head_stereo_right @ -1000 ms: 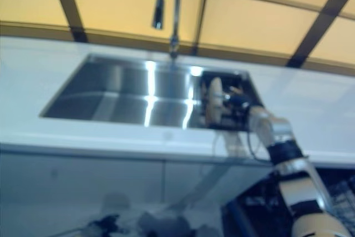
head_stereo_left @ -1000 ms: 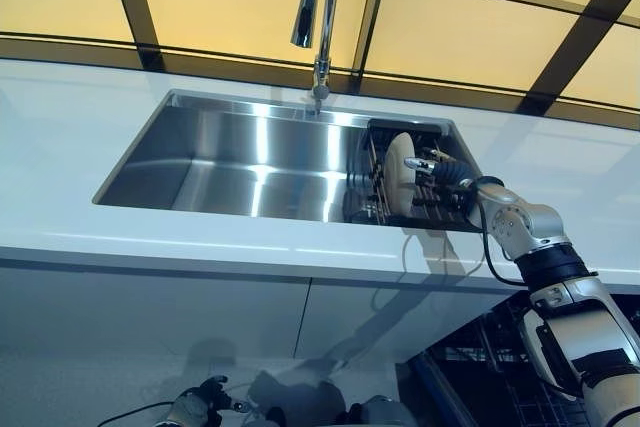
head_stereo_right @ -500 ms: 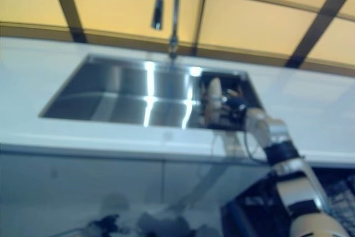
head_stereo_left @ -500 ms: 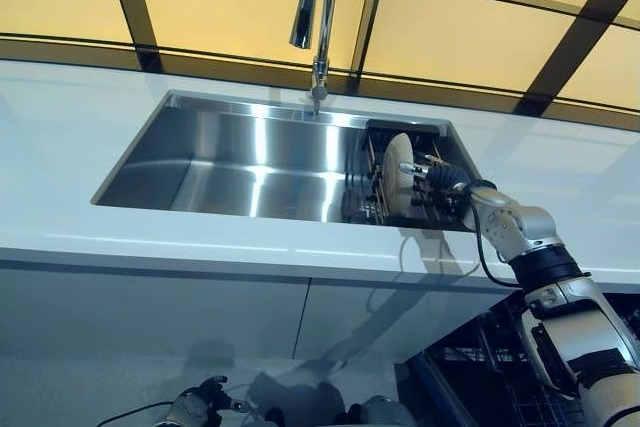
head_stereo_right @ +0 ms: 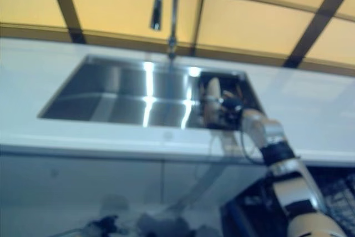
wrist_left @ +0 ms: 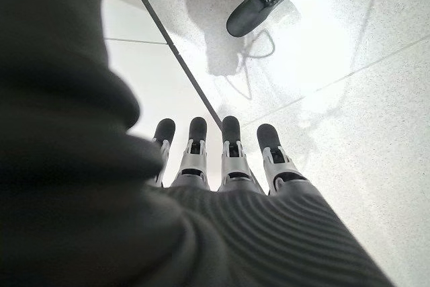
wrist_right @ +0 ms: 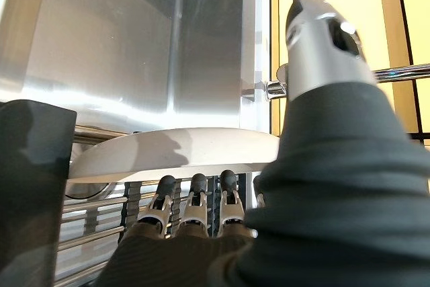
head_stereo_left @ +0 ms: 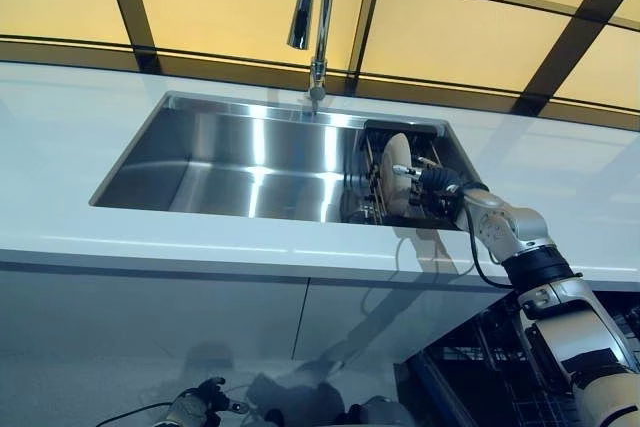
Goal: Take plates into dishwasher
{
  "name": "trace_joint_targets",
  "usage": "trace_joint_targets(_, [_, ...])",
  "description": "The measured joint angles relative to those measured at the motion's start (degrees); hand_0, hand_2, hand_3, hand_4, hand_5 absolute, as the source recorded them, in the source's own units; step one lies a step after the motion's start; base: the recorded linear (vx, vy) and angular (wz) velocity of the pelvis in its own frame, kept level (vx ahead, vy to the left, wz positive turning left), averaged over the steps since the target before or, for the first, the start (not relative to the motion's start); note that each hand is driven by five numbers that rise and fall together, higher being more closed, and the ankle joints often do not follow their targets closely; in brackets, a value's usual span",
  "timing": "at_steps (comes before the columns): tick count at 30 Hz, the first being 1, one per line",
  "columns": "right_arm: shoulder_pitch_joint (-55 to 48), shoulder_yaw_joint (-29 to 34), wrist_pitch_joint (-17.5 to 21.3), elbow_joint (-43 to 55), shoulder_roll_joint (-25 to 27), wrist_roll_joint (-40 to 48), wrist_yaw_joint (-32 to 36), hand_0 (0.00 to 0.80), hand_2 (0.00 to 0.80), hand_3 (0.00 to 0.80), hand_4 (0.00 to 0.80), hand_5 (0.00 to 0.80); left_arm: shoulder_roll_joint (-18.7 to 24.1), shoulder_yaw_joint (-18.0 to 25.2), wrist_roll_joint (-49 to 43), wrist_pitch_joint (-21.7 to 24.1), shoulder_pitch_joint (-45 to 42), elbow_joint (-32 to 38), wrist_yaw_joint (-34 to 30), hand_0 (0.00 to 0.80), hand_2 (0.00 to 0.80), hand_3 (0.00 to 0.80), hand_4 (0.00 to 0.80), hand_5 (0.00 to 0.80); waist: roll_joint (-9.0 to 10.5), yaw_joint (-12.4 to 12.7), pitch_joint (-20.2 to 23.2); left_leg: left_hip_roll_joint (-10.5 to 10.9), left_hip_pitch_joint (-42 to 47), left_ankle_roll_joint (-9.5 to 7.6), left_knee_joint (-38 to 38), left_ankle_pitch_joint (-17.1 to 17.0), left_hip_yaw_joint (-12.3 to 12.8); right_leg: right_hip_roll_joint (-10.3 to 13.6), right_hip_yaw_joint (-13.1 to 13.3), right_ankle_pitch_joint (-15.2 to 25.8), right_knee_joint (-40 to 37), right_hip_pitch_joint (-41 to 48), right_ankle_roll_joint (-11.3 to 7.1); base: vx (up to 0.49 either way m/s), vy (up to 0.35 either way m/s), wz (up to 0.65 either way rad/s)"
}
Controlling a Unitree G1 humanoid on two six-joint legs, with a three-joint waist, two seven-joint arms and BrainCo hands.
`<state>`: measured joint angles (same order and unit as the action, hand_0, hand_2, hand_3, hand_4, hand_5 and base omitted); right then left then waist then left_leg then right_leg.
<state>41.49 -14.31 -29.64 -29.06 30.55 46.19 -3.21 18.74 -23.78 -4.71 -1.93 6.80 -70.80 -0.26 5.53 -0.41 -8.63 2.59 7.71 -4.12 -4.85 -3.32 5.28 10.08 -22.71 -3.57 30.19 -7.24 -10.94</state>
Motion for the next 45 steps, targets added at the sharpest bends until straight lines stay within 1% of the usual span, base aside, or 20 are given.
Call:
trace_joint_targets(6, [-0.22, -0.09, -0.01, -1.11, -0.96, -0.55, -1.66, 0.0, 0.0, 0.0, 0.0, 0.0, -0.02, -0.01, 0.0, -0.01, 0.0, 0.01, 0.0, 0.0, 0.0, 0.0, 0.0, 0.0, -0.15, -0.03, 0.11, -0.01, 0.07, 0.0, -0.14, 0.0, 0.4, 0.02, 0.05, 0.0, -0.03, -0.06, 0.0, 0.0, 0.005, -0.03])
trace_joint_targets(12, [-0.37, -0.09, -0.01, -1.42, -0.97, -1.78, -2.72, 0.0, 0.0, 0.0, 0.0, 0.0, -0.14, -0.03, 0.0, -0.02, 0.0, 0.01, 0.0, 0.0, 0.0, 0.0, 0.0, 0.0, -0.86, -0.05, 0.56, -0.03, 0.08, 0.0, -0.22, 0.01, 0.4, 0.05, 0.07, 0.0, 0.08, -0.09, 0.0, 0.0, 0.0, 0.0])
trace_joint_targets(24, [-0.42, -0.1, -0.5, -2.77, -1.65, -3.02, -4.8, 0.0, 0.0, 0.0, 0.0, 0.0, -0.19, -0.03, 0.0, -0.04, -0.05, 0.0, 0.0, 0.0, 0.0, 0.0, 0.0, 0.0, -0.92, -0.02, 0.59, -0.07, 0.06, 0.0, -0.22, 0.0, -0.04, 0.11, 0.08, 0.0, 0.41, -0.08, 0.0, 0.004, 0.0, 0.01])
trace_joint_targets(25, [-0.56, -0.11, -0.54, -2.91, -1.68, -3.26, -4.78, 0.082, 0.082, 0.082, 0.082, 0.082, -0.19, -0.03, 0.0, -0.04, -0.04, 0.0, 0.0, 0.0, 0.0, 0.0, 0.0, 0.0, -0.92, -0.02, 0.59, -0.07, 0.01, 0.0, -0.22, 0.0, -0.1, 0.11, 0.08, 0.0, 0.41, -0.08, 0.0, 0.018, -0.001, 0.04])
trace_joint_targets(26, [-0.78, -0.1, -0.57, -2.91, -1.68, -3.76, -4.77, 0.138, 0.138, 0.138, 0.138, 0.138, -0.19, -0.03, 0.0, -0.04, -0.04, 0.0, -0.01, 0.0, 0.0, 0.0, 0.0, 0.0, -0.93, -0.04, 0.59, -0.06, -0.02, 0.0, -0.21, 0.0, -0.24, 0.12, 0.08, 0.0, 0.42, -0.08, 0.0, 0.016, -0.001, 0.06])
trace_joint_targets(29, [-1.23, -0.11, -0.66, -2.96, -1.78, -4.57, -4.78, 0.42, 0.42, 0.42, 0.42, 0.42, -0.2, -0.04, 0.0, -0.04, -0.05, 0.0, -0.01, 0.0, 0.0, 0.0, 0.0, 0.0, -0.93, -0.02, 0.59, -0.06, -0.03, 0.0, -0.19, 0.0, -0.62, 0.21, 0.07, 0.0, 0.84, -0.17, 0.0, 0.017, 0.0, 0.07])
trace_joint_targets(31, [-1.23, -0.11, -0.66, -3.0, -1.99, -4.85, -4.77, 0.452, 0.452, 0.452, 0.452, 0.452, -0.2, -0.04, 0.0, -0.04, -0.05, 0.0, -0.01, 0.0, 0.0, 0.0, 0.0, 0.0, -0.94, 0.02, 0.59, -0.06, -0.07, 0.0, -0.15, 0.0, -0.71, 0.31, 0.08, 0.0, 1.26, -0.39, 0.01, 0.008, 0.0, 0.02])
trace_joint_targets(32, [-1.23, -0.11, -0.66, -3.0, -2.14, -5.04, -4.74, 0.524, 0.524, 0.524, 0.524, 0.524, -0.2, -0.04, 0.0, -0.04, -0.06, 0.0, -0.01, 0.0, 0.0, 0.0, 0.0, 0.0, -0.94, 0.03, 0.58, -0.05, -0.11, 0.01, -0.01, 0.0, -0.73, 0.38, 0.08, 0.0, 1.53, -0.54, 0.01, 0.0, 0.0, 0.0])
trace_joint_targets(33, [-1.23, -0.11, -0.63, -2.97, -2.28, -5.06, -4.72, 0.53, 0.53, 0.53, 0.53, 0.53, -0.21, -0.04, 0.0, -0.07, -0.06, 0.0, -0.01, 0.0, 0.0, 0.0, 0.0, 0.0, -0.94, 0.02, 0.58, -0.02, -0.11, 0.01, 0.0, 0.01, -0.73, 0.51, 0.07, 0.0, 1.89, -0.71, 0.01, 0.0, 0.0, 0.0])
trace_joint_targets(35, [-1.19, 0.0, 0.18, -2.86, -2.24, -6.02, -4.95, 0.584, 0.584, 0.584, 0.584, 0.584, -0.21, -0.04, 0.0, -0.07, -0.08, 0.0, -0.01, 0.0, 0.0, 0.0, 0.0, 0.0, -0.94, -0.03, 0.59, -0.01, -0.08, 0.03, 0.0, 0.01, -0.75, 0.55, 0.07, 0.0, 2.03, -0.74, 0.01, 0.0, 0.0, 0.0])
trace_joint_targets(38, [-1.12, 0.11, 0.88, -2.84, -1.67, -6.29, -5.17, 0.621, 0.621, 0.621, 0.621, 0.621, -0.24, -0.04, 0.0, -0.06, -0.07, 0.0, -0.01, 0.0, 0.0, 0.0, 0.0, 0.0, -0.96, -0.06, 0.59, -0.02, -0.09, 0.04, -0.01, 0.02, -0.73, 0.54, 0.07, 0.0, 1.99, -0.74, 0.01, 0.0, 0.0, 0.0])
trace_joint_targets(40, [-1.11, 0.16, 1.4, -2.87, -1.48, -6.37, -5.91, 0.731, 0.731, 0.731, 0.731, 0.731, -0.24, -0.05, 0.0, -0.07, -0.07, 0.0, -0.01, 0.0, 0.0, 0.0, 0.0, 0.0, -1.0, 0.0, 0.59, -0.02, -0.12, 0.04, -0.09, 0.02, -0.73, 0.53, 0.08, 0.0, 1.98, -0.75, 0.01, 0.0, 0.0, 0.0])
trace_joint_targets(41, [-1.11, 0.16, 1.43, -2.87, -1.44, -6.62, -6.0, 0.8, 0.8, 0.8, 0.8, 0.8, -0.25, -0.05, 0.0, -0.07, -0.1, 0.0, -0.01, 0.0, 0.0, 0.0, 0.0, 0.0, -1.02, 0.01, 0.58, -0.02, -0.12, 0.04, -0.11, 0.02, -0.74, 0.52, 0.08, 0.0, 1.98, -0.75, 0.01, 0.0, 0.0, 0.0])
trace_joint_targets(45, [-1.11, 0.16, 1.43, -2.87, -1.19, -6.73, -5.99, 0.8, 0.8, 0.8, 0.8, 0.8, -0.25, -0.05, 0.0, -0.06, -0.16, -0.01, -0.01, 0.0, 0.0, 0.0, 0.0, 0.0, -1.02, -0.05, 0.58, -0.02, -0.08, 0.04, -0.12, 0.02, -0.73, 0.54, 0.08, 0.0, 1.99, -0.74, 0.01, 0.0, 0.0, 0.0])
